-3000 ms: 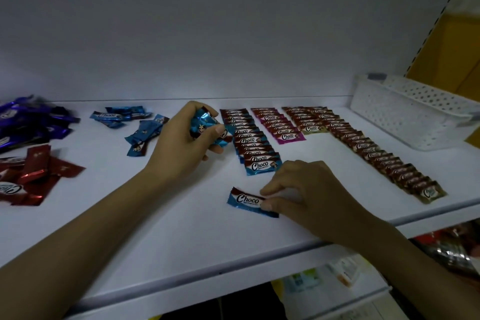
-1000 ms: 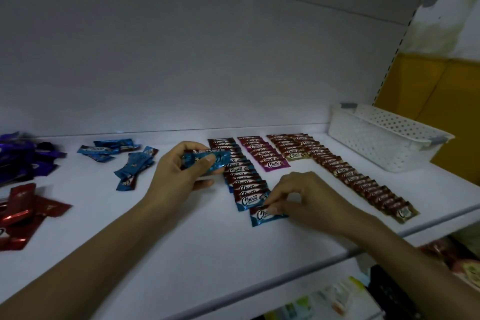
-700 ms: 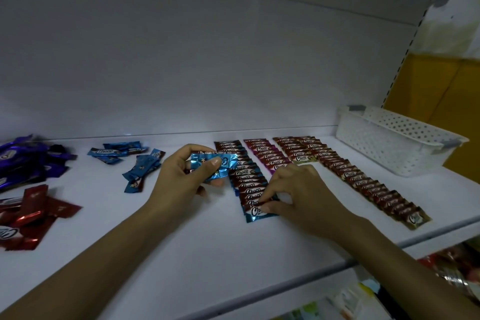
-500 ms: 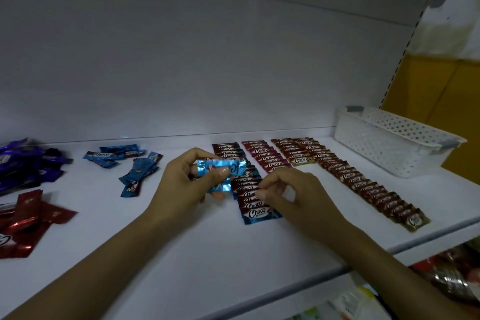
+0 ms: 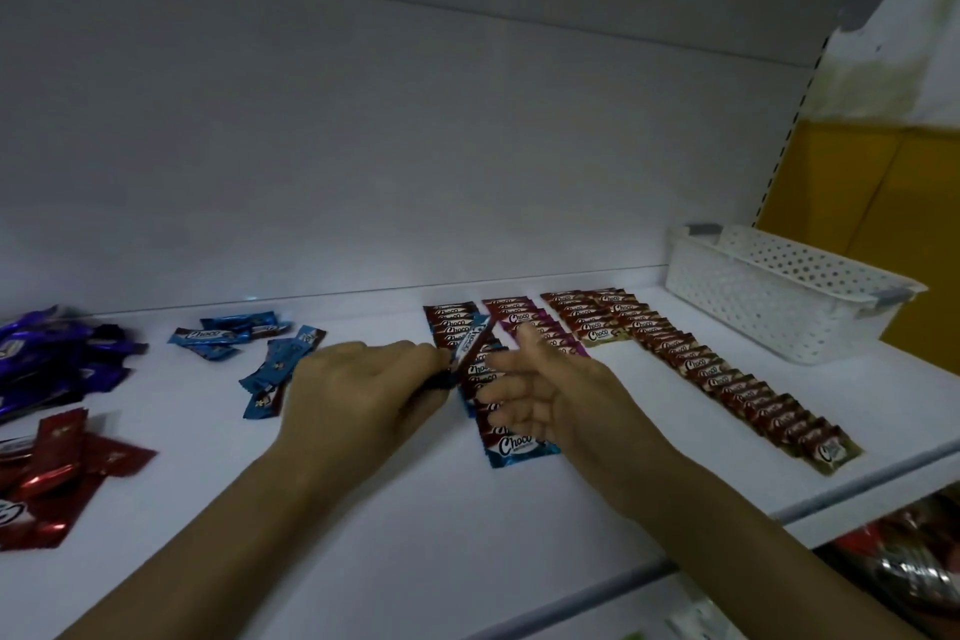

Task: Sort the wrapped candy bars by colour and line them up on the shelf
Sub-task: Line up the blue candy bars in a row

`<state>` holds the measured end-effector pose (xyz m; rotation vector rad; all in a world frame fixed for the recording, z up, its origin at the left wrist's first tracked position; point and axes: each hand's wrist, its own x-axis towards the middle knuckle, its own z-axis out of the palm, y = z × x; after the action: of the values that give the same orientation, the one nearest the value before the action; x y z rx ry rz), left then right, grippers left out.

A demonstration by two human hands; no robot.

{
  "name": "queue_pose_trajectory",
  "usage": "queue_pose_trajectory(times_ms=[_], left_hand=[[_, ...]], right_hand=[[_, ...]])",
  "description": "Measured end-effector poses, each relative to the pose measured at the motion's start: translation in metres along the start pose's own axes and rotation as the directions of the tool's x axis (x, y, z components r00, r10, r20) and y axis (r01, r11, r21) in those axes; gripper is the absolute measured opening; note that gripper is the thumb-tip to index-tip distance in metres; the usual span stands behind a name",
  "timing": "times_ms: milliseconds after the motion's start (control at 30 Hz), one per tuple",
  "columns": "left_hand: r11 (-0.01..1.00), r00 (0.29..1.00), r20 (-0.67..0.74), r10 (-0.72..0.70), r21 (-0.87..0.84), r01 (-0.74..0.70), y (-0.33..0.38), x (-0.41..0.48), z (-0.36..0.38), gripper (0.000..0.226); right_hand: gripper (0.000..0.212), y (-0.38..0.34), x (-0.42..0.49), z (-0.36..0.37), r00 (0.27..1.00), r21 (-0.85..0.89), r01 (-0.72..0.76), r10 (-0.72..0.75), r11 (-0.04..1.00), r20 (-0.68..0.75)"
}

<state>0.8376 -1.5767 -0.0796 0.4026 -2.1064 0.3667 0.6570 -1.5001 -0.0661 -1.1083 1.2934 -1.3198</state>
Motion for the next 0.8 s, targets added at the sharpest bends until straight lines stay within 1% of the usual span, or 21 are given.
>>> queue_pose_trajectory(times_ms=[33, 67, 133, 167, 200, 233, 267, 300, 333, 367, 400, 433, 467, 500, 567, 633, 700, 800], left_hand=[[0.988, 0.993, 0.002, 0.122, 0.096, -0.122, -0.002, 0.001, -0.002, 0.037], [0.964, 0.978, 0.018, 0.208, 0.165, -0.209, -0.002, 0.002, -0.003, 0.031], [0.933, 0.957, 0.080, 0.278, 0.214, -0.289, 0.001, 0.001, -0.002, 0.022], [0.940, 0.958, 0.111, 0.266, 0.193, -0.283, 0.004, -0.001, 0.001, 0.021], [0.963, 0.967, 0.143, 0.210, 0.143, -0.230, 0.006, -0.003, 0.003, 0.022], [0.988, 0.978, 0.172, 0.118, 0.073, -0.132, 0.009, -0.004, 0.005, 0.025], [1.000, 0.980, 0.196, 0.011, 0.006, -0.013, 0.011, -0.005, 0.006, 0.030], [0.995, 0.972, 0.219, -0.080, -0.039, 0.091, 0.012, -0.005, 0.007, 0.034], [0.984, 0.959, 0.241, -0.147, -0.066, 0.168, 0.012, -0.006, 0.009, 0.035], [0.973, 0.948, 0.255, -0.192, -0.079, 0.218, 0.010, -0.007, 0.012, 0.032], [0.963, 0.941, 0.255, -0.224, -0.088, 0.253, 0.008, -0.009, 0.015, 0.026], [0.953, 0.935, 0.243, -0.257, -0.097, 0.287, 0.005, -0.010, 0.017, 0.024], [0.939, 0.928, 0.222, -0.298, -0.107, 0.327, 0.003, -0.010, 0.019, 0.024], [0.920, 0.918, 0.196, -0.346, -0.120, 0.372, 0.001, -0.009, 0.018, 0.026], [0.884, 0.893, 0.170, -0.417, -0.152, 0.441, -0.001, -0.008, 0.017, 0.027], [0.871, 0.884, 0.175, -0.434, -0.169, 0.462, -0.004, -0.008, 0.015, 0.027], [0.860, 0.873, 0.200, -0.445, -0.177, 0.479, -0.004, -0.009, 0.013, 0.026], [0.839, 0.859, 0.235, -0.455, -0.209, 0.502, -0.001, -0.010, 0.011, 0.026]], right_hand=[[0.051, 0.002, -0.001, 0.003, 1.000, -0.020, 0.001, 0.000, 1.000, 0.008], [0.046, 0.004, -0.001, 0.005, 1.000, -0.043, 0.023, -0.022, 0.999, 0.003], [0.025, 0.006, -0.001, 0.009, 0.997, -0.095, 0.052, -0.057, 0.994, -0.052], [0.020, 0.007, -0.001, 0.007, 0.995, -0.102, 0.046, -0.055, 0.994, -0.082], [0.017, 0.007, 0.000, 0.005, 0.994, -0.097, 0.041, -0.050, 0.994, -0.096], [0.015, 0.006, -0.002, 0.001, 0.993, -0.107, 0.062, -0.072, 0.992, -0.096], [0.013, 0.004, -0.004, -0.004, 0.988, -0.156, 0.117, -0.132, 0.981, -0.085], [0.011, 0.001, -0.006, -0.012, 0.975, -0.250, 0.192, -0.214, 0.949, -0.064], [0.010, -0.002, -0.008, -0.020, 0.955, -0.371, 0.259, -0.293, 0.892, -0.036], [0.012, -0.004, -0.010, -0.028, 0.938, -0.505, 0.296, -0.347, 0.811, -0.006], [0.014, -0.005, -0.012, -0.036, 0.932, -0.626, 0.296, -0.360, 0.722, 0.026], [0.016, -0.005, -0.014, -0.042, 0.941, -0.706, 0.280, -0.333, 0.650, 0.066], [0.018, -0.005, -0.016, -0.047, 0.954, -0.749, 0.265, -0.281, 0.608, 0.109], [0.019, -0.003, -0.019, -0.049, 0.962, -0.766, 0.257, -0.229, 0.589, 0.147], [0.017, 0.003, -0.022, -0.050, 0.961, -0.790, 0.276, -0.186, 0.547, 0.206], [0.006, 0.010, -0.020, -0.048, 0.953, -0.841, 0.300, -0.186, 0.450, 0.240], [0.008, 0.013, -0.015, -0.045, 0.942, -0.876, 0.324, -0.202, 0.357, 0.266], [0.010, 0.013, -0.009, -0.042, 0.931, -0.887, 0.341, -0.246, 0.311, 0.271]])
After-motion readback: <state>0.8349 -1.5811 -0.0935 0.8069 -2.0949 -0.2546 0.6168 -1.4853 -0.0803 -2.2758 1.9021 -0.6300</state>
